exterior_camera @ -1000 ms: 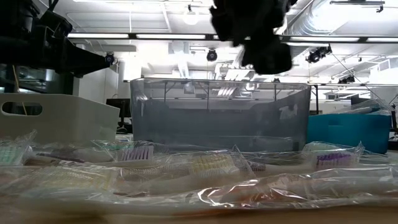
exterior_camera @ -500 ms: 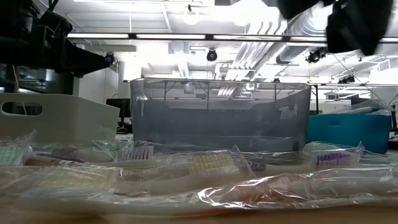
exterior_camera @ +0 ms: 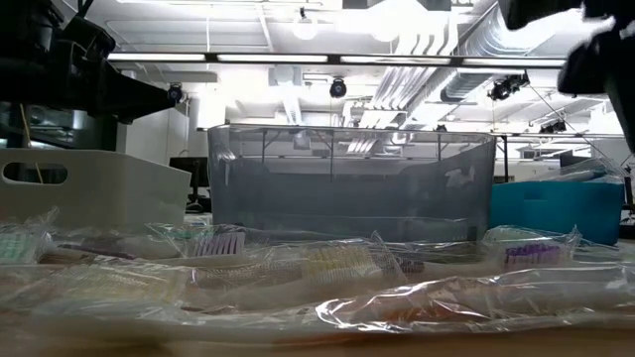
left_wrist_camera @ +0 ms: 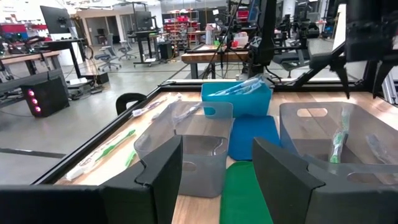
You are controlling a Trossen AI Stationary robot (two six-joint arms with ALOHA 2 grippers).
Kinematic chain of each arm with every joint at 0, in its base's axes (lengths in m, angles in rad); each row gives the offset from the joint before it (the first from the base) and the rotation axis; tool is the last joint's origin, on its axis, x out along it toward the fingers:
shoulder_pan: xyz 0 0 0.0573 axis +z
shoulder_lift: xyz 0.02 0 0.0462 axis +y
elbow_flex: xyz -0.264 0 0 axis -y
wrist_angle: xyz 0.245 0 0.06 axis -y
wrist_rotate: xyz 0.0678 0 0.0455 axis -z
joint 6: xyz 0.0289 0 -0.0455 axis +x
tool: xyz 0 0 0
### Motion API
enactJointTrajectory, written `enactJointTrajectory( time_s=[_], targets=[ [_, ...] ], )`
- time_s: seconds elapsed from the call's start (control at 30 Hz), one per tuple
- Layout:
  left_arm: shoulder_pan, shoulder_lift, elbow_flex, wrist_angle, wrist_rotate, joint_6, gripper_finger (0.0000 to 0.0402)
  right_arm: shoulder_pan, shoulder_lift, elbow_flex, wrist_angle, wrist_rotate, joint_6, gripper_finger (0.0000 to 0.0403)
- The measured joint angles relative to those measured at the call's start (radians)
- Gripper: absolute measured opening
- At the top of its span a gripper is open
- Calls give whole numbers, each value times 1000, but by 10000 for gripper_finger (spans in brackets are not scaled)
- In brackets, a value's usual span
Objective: Pick & Place Toothbrushes
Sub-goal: Put the green toothbrush into the bottom black bin
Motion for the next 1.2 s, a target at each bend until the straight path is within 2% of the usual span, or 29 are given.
enactJointTrajectory(
  time_s=[0.2,0.33,0.6,0.83,1.03,1.2],
  targets=[
    [0,0,0,0,0,0,187,2,0,-99,76,49,-5,210],
    [0,0,0,0,0,0,187,2,0,-164,175,56,-85,210],
    [0,0,0,0,1,0,187,2,1,-210,199,77,-187,207],
    [0,0,0,0,2,0,187,9,58,-210,294,73,-317,180],
    [0,0,0,1,2,0,187,10,106,-206,292,78,-235,151],
    [0,0,0,1,2,0,187,9,106,-207,271,78,-177,103]
  ],
)
